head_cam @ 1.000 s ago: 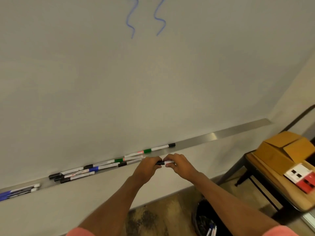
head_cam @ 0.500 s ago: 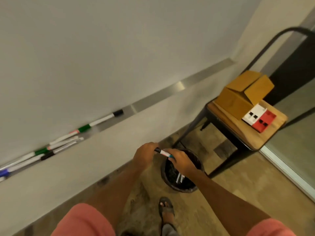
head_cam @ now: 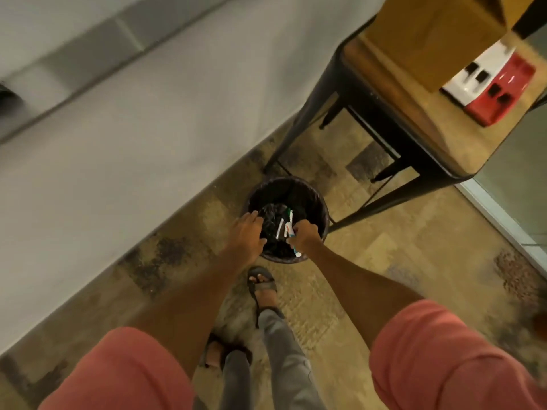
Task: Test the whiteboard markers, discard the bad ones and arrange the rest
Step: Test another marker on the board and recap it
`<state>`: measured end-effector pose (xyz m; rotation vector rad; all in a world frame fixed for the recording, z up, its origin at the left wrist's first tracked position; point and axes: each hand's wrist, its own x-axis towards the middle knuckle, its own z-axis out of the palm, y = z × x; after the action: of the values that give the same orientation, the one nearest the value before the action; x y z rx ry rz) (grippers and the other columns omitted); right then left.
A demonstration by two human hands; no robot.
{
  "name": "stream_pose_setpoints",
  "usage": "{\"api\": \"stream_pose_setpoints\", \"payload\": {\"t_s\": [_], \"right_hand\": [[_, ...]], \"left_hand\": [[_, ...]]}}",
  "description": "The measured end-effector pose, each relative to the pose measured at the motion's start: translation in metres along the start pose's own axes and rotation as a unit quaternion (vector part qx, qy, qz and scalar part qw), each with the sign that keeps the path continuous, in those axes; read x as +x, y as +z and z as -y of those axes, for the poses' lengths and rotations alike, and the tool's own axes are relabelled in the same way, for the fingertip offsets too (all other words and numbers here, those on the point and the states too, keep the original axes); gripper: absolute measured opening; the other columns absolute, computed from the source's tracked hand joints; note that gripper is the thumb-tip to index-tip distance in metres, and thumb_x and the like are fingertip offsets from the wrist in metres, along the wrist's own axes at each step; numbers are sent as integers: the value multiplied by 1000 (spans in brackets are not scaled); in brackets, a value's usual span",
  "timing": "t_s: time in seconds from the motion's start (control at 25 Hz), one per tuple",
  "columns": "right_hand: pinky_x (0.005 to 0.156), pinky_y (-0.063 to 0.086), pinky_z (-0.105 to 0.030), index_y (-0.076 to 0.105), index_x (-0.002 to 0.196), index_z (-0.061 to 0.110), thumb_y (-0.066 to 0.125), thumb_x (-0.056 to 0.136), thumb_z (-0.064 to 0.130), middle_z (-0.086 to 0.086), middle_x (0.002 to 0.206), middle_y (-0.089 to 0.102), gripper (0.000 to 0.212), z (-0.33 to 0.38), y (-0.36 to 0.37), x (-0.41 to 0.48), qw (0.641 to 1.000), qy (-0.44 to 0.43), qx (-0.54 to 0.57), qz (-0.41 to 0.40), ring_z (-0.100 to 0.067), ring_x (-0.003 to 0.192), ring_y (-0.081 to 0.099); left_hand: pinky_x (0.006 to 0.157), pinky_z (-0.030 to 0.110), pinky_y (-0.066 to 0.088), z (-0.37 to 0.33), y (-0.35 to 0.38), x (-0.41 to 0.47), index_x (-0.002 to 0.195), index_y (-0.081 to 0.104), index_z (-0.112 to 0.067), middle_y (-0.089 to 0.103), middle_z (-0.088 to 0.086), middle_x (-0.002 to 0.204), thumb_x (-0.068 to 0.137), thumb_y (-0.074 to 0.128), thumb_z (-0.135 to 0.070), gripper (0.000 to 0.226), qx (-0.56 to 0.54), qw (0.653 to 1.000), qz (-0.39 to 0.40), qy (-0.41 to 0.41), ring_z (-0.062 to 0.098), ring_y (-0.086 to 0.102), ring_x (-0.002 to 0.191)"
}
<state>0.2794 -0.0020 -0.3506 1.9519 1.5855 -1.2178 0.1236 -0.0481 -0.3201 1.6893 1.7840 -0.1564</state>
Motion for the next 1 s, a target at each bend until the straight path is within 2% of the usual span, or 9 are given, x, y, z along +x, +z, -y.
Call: {"api": "stream_pose_setpoints", "payload": {"t_s": [0.28,0.48,0.6,0.68,0.76,0.88,1.0], "right_hand": [[92,43,-42,39,132,7,61,90,15,-23,126,47,48,-8,15,25,1000,1,-10,-17,-38,112,49],[86,47,-42,41,131,6,57,93,28,-19,122,54,47,8,12,12,998,-45,-32,-38,-36,112,52],[91,47,-44,38,135,10,50,95,35,-15,132,48,49,24,2,-8,990,-96,-83,-58,-33,119,49],[103,39,-43,28,144,11,45,97,39,-13,146,36,58,35,-6,-27,976,-146,-142,-81,-31,132,38],[114,25,-41,17,149,12,38,99,43,-13,155,21,63,49,-14,-48,954,-200,-199,-99,-29,141,23],[118,10,-40,4,151,14,26,100,49,-8,159,4,66,75,-25,-86,931,-242,-248,-116,-25,146,5],[118,5,-39,0,151,16,17,98,53,-5,159,-2,67,103,-28,-124,916,-272,-260,-139,-22,147,-3]], "left_hand": [[116,36,20,11,15,24,143,32,-9,25,8,154,94,53,-30,57,-8,1000,-5,-13,25,23,141],[117,37,18,11,-1,18,145,29,-9,21,8,155,96,49,-30,56,-17,1000,-4,-20,25,19,143],[117,38,18,13,-20,5,145,28,-10,21,8,155,97,48,-30,56,-18,999,-16,-24,25,19,142],[118,38,17,16,-38,-9,146,26,-10,21,8,155,97,46,-30,56,-19,999,-30,-23,25,18,143],[118,38,15,18,-56,-26,147,23,-9,19,8,156,99,44,-31,57,-18,999,-43,-19,24,16,144],[119,37,8,23,-84,-59,148,18,-9,14,8,157,101,37,-34,57,-23,997,-69,-18,22,10,145],[119,35,3,26,-111,-94,149,15,-11,10,6,158,101,30,-41,59,-26,994,-104,-27,19,5,146]]}}
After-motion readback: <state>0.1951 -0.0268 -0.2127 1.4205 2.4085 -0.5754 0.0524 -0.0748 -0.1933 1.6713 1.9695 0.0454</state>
